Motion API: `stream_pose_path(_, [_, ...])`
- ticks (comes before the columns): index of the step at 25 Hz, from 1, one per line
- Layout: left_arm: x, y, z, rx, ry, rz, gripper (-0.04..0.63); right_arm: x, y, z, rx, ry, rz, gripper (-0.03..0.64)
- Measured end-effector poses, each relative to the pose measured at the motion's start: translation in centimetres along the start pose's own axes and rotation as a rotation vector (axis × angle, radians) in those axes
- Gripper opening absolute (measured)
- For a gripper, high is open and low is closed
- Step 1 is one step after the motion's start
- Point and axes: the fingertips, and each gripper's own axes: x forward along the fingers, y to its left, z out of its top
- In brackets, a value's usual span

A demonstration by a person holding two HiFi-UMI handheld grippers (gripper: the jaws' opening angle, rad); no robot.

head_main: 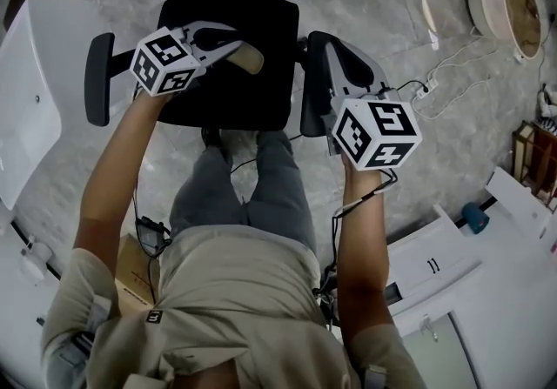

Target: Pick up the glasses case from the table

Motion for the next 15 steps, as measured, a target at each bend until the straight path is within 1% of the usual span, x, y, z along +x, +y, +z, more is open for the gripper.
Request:
stream_pose_path(4, [2.4, 0.9, -2.5, 0.000, 0.053, -0.013, 0.093, 0.6, -1.0, -1.4, 0.011, 0.014, -0.004, 0.028])
stream_pose_path(7, [4.1, 1.5, -4.7, 0.020, 0.103, -0.026, 0.131, 1.2, -1.5, -2.3, 0.016, 0.024, -0.004, 0.028])
stream_pose_path(10, [5.6, 2.0, -7.0, 0.054, 0.161, -0.041, 0.162, 1.7, -1.9, -3.0, 0.020, 0.032, -0.003, 0.028])
stream_pose_path(13, [7.0, 2.5, -9.3, 0.107, 0.227, -0.060, 0.196, 2.4, -2.4, -3.7, 0.025, 0.041, -0.002, 0.028])
stream_pose_path(15, [7.9, 2.6, -10.8, 0.146, 0.269, -0.076, 0.235, 2.7, -2.6, -4.2, 0.029, 0.047, -0.002, 0.028])
